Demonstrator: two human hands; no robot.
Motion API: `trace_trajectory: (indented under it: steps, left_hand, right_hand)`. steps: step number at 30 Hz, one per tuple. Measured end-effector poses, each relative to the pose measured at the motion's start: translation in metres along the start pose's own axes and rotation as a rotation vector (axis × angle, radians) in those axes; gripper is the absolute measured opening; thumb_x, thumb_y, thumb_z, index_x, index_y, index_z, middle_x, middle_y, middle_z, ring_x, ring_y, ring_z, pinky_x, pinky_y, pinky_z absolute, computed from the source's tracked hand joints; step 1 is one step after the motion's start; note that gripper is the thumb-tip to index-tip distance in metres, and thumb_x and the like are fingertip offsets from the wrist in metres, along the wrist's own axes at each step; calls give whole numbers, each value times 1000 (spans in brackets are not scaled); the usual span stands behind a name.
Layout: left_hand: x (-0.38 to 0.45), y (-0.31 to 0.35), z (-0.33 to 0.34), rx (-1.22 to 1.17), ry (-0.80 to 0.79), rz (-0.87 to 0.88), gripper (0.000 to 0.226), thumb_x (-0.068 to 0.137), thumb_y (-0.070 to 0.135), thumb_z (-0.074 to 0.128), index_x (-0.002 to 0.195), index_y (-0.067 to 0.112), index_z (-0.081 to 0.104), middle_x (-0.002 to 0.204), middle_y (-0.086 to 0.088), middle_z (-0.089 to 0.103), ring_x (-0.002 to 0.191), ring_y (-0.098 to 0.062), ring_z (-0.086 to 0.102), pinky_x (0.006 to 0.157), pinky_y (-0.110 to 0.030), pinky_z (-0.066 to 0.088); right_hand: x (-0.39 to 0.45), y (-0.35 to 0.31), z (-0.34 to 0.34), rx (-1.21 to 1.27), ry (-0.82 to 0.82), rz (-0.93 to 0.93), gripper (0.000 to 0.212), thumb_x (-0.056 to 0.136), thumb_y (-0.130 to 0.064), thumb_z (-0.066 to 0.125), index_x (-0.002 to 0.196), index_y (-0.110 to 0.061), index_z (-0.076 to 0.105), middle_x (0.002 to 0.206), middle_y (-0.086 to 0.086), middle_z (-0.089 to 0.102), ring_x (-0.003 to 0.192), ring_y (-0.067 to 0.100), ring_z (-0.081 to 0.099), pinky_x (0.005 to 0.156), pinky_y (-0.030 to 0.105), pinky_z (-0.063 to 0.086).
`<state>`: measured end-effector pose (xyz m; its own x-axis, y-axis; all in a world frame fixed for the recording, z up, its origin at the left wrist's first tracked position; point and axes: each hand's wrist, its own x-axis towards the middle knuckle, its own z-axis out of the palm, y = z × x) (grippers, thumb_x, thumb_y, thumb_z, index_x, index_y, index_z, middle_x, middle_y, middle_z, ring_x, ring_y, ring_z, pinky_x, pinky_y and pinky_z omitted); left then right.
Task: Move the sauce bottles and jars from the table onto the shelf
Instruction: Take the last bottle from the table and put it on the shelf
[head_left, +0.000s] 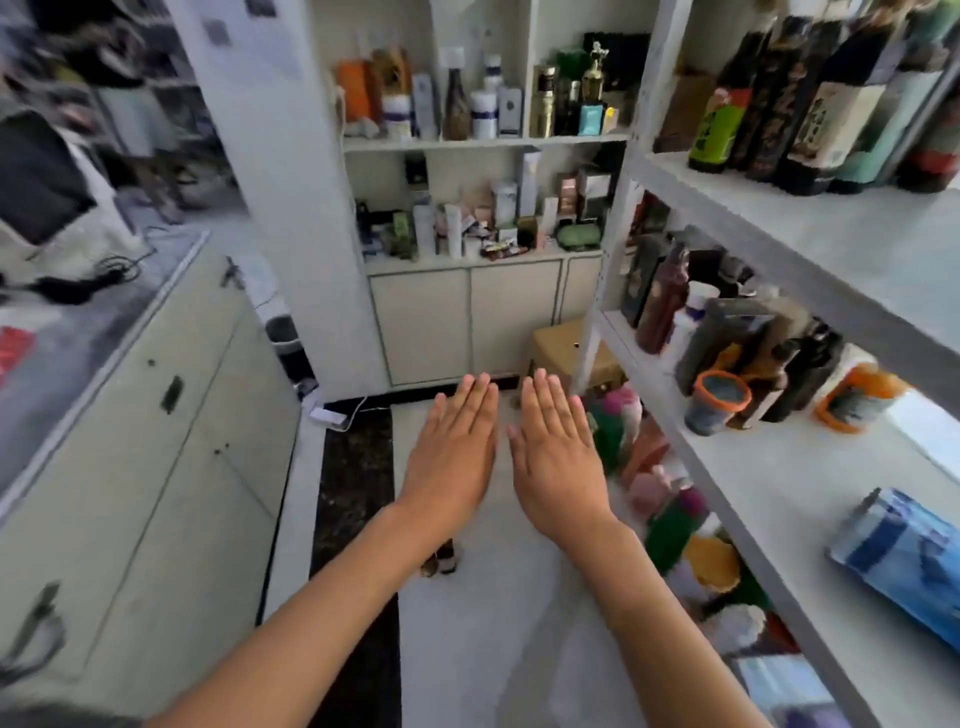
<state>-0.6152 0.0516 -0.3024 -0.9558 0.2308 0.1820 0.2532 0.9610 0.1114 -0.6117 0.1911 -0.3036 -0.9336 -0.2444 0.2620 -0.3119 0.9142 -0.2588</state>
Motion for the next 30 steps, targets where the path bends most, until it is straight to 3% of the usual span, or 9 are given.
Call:
trace_trajectory:
  steps: [2,5,10,18,22,27,30]
  left_hand:
    - [-33,-33,-6,-7,9,-85,54,106,29,14,154,13,-5,162,-1,-11,148,-13,-16,122,-34,-8]
    - [-84,-86,-12,-50,38,-204,58,101,36,4,154,15,-4,160,2,-13,146,-10,-17,122,-33,-5]
    - [-182,-182,-22,-70,73,-412,61,99,40,-1,154,13,-1,161,-1,-7,148,-12,-11,122,-32,-3]
    - [-379,-336,-53,-112,195,-756,56,103,29,19,154,9,8,162,-6,3,149,-15,-4,123,-36,1]
    - [-475,-403,-58,-124,268,-937,55,104,27,29,154,9,14,161,-3,7,147,-13,-3,119,-31,-2]
    - [-575,-469,-69,-116,280,-1149,67,97,41,6,153,8,20,161,-8,18,150,-19,8,119,-35,5]
    - [-616,-500,-73,-134,288,-1265,53,105,29,21,154,10,16,162,-6,14,151,-19,4,121,-37,6]
  right_hand:
    - [-1,-38,11,49,-42,-64,64,100,-40,5,157,-11,2,164,5,-5,149,13,-15,120,32,-13]
    - [-4,-98,35,84,-59,-167,68,96,-42,-3,157,-13,3,165,3,-3,149,11,-15,121,33,-11]
    - [-20,-222,84,161,-89,-343,64,100,-38,10,155,-8,19,163,7,13,151,14,1,122,36,-3]
    - [-76,-467,159,224,-266,-669,63,100,-38,13,154,-9,25,162,8,19,151,17,9,123,35,3]
    - [-107,-574,197,269,-350,-806,66,98,-40,9,155,-9,20,163,7,14,151,15,3,124,37,3]
    - [-144,-689,231,322,-441,-941,62,101,-38,9,156,-9,16,164,7,10,146,8,-8,121,30,-5]
    - [-154,-740,245,339,-504,-1000,55,106,-32,21,156,-11,13,164,5,8,147,8,-8,120,28,-7]
